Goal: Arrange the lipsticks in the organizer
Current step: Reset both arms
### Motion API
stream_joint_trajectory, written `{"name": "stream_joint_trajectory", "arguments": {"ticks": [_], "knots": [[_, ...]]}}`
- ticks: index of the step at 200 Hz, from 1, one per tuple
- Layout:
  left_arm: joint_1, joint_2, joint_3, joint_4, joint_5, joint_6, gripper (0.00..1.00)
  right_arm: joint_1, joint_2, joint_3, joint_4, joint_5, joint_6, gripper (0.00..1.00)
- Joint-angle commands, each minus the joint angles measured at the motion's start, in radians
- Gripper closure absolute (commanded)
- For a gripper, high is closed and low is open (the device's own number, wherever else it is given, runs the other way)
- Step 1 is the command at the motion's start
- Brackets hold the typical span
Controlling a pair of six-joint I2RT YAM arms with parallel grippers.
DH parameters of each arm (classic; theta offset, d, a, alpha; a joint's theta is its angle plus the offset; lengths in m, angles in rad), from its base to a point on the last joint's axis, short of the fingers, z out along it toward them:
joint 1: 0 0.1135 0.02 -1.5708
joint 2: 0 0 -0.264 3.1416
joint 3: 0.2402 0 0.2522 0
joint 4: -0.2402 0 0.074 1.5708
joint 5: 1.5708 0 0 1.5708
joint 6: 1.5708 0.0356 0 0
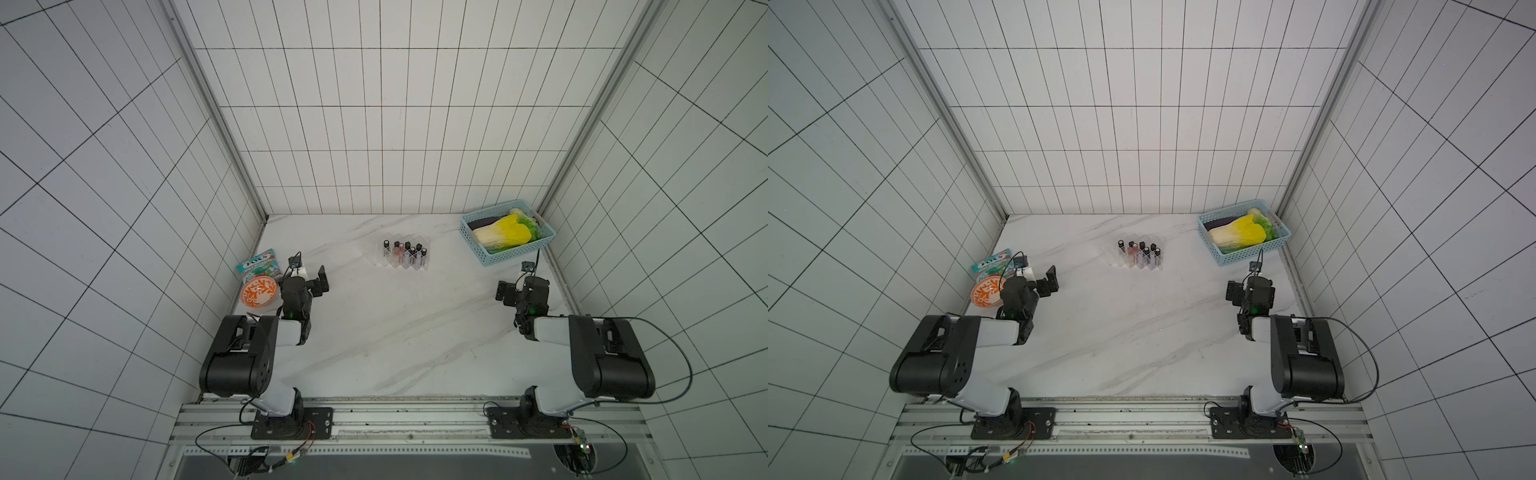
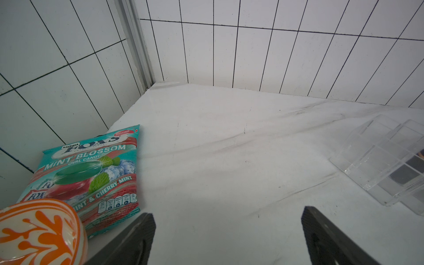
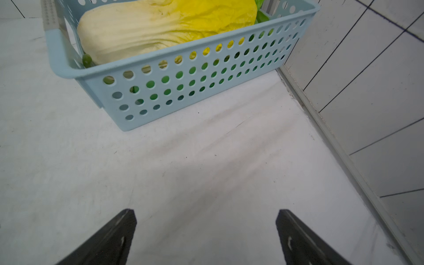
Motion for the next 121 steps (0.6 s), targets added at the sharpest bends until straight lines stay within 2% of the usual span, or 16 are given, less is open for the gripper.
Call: {"name": "stream_joint_trajectory", "arguments": {"ticks": [1,9,121], "knots": [[0.031,-0.002,0.039,-0.045,0.035,-0.017,0.02,-0.007,-0.003,-0.012,0.129,-0.033,0.007,0.01],[0.037,-0.002,0.040,-0.048,0.047,-0.019,0.02,-0.012,-0.001,0.009,0.084,-0.041,0.015,0.01],[0.037,-0.004,0.040,-0.047,0.045,-0.019,0.02,-0.017,0.003,0.008,0.093,-0.049,0.015,0.01]]}}
